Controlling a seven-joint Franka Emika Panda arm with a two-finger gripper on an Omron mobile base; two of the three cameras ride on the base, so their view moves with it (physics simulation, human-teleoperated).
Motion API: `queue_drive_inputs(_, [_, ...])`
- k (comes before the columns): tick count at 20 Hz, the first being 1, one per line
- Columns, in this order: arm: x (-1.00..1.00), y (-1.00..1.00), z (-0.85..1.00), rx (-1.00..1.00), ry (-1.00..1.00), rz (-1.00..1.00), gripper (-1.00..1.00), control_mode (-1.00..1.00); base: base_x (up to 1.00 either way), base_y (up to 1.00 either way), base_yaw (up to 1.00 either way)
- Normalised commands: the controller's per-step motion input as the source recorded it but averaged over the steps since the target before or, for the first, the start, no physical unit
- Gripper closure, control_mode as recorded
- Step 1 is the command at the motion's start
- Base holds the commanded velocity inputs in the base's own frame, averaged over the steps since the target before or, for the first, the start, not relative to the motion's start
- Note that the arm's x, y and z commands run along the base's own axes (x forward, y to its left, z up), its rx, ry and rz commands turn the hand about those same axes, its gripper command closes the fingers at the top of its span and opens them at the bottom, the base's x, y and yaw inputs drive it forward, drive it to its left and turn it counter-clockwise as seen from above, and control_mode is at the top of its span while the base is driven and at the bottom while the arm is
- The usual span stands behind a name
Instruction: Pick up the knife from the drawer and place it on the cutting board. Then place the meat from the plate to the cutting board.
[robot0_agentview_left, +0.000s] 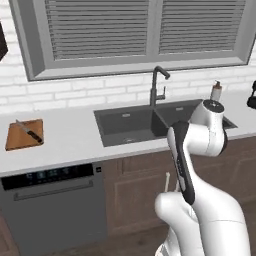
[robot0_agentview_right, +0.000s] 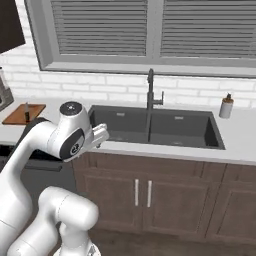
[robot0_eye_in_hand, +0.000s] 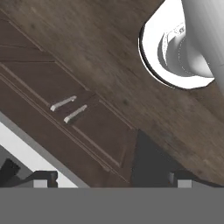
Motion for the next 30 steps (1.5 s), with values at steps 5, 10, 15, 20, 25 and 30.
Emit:
queue_drive_inputs(5, [0.00, 0.00, 0.00, 0.00, 0.00, 0.00, -1.00, 1.00, 0.13, -1.00, -0.02])
queue_drive_inputs(10, [0.00, 0.00, 0.00, 0.00, 0.00, 0.00, -1.00, 1.00, 0.33, -0.83, -0.25])
queue_drive_inputs(15, [0.00, 0.00, 0.00, 0.00, 0.00, 0.00, -1.00, 1.00, 0.71, -0.49, -0.30])
queue_drive_inputs(20, [0.00, 0.00, 0.00, 0.00, 0.00, 0.00, -1.00, 1.00, 0.67, -0.39, -0.21])
queue_drive_inputs(25, [0.00, 0.00, 0.00, 0.00, 0.00, 0.00, -1.00, 1.00, 0.24, -0.65, -0.10])
queue_drive_inputs(30, [0.00, 0.00, 0.00, 0.00, 0.00, 0.00, -1.00, 1.00, 0.35, -0.74, -0.06])
